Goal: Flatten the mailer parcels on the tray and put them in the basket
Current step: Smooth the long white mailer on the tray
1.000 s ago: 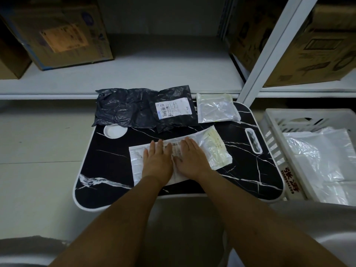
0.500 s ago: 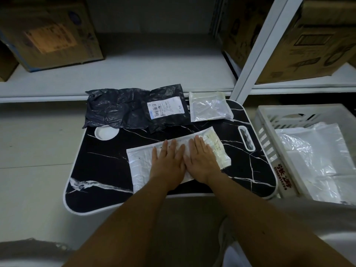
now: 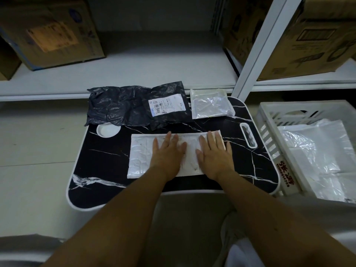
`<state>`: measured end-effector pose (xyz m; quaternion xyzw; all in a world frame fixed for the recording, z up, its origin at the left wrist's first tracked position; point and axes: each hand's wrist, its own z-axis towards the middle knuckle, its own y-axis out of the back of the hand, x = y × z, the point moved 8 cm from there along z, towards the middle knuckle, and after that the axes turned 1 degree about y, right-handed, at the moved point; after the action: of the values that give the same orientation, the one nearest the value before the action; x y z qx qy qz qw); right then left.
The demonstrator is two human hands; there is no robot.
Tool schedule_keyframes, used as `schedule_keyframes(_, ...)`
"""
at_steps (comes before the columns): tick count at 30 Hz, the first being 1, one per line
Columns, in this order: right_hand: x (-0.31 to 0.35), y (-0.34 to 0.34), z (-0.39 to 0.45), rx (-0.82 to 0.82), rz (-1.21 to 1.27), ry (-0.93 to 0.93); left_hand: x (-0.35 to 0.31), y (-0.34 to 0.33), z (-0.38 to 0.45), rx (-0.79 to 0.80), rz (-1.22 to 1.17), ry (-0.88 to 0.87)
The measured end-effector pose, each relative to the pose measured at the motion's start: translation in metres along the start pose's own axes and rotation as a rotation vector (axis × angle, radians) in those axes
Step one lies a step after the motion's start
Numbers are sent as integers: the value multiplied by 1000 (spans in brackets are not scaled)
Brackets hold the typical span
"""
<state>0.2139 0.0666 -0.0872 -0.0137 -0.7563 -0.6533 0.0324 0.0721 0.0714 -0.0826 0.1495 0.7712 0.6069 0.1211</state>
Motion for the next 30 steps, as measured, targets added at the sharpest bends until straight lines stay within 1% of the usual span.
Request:
schedule_keyframes(2, -2, -9, -1, 73, 40, -12, -7, -5, -3, 39, -100, 82)
schedule_keyframes(4, -3, -10, 1, 98, 54, -16, -12, -12, -4, 57, -132, 133)
schedule_keyframes(10, -3, -10, 3, 146, 72, -31, -9, -18, -1, 71, -104, 126)
schedule_keyframes(14, -3, -7, 2, 178, 49, -61, -7, -15, -3, 18, -124, 98)
schedule_keyframes(16, 3, -2, 0, 122, -12, -113, 4, -13, -9, -7, -161, 116)
schedule_keyframes(18, 20, 6, -4, 8, -45, -134, 21, -15, -18, -3, -167, 172)
schedule_keyframes(20, 49, 3, -10, -35, 27, -29, 36, -19, -26, 28, -116, 219)
schedule_keyframes(22, 70, -8, -16, -7, 68, 77, 44, -22, -32, 59, -87, 227)
schedule_keyframes(23, 73, -12, -18, 5, 63, 92, 45, -22, -33, 65, -87, 219)
schedule_keyframes(26, 70, -17, -17, 58, 56, 59, 48, -23, -37, 49, -121, 217)
schedule_keyframes(28, 70, -17, -16, 90, 52, 53, 52, -24, -38, 35, -150, 265)
schedule_keyframes(30, 70, -16, -15, 112, 41, 50, 57, -25, -38, 56, -150, 321)
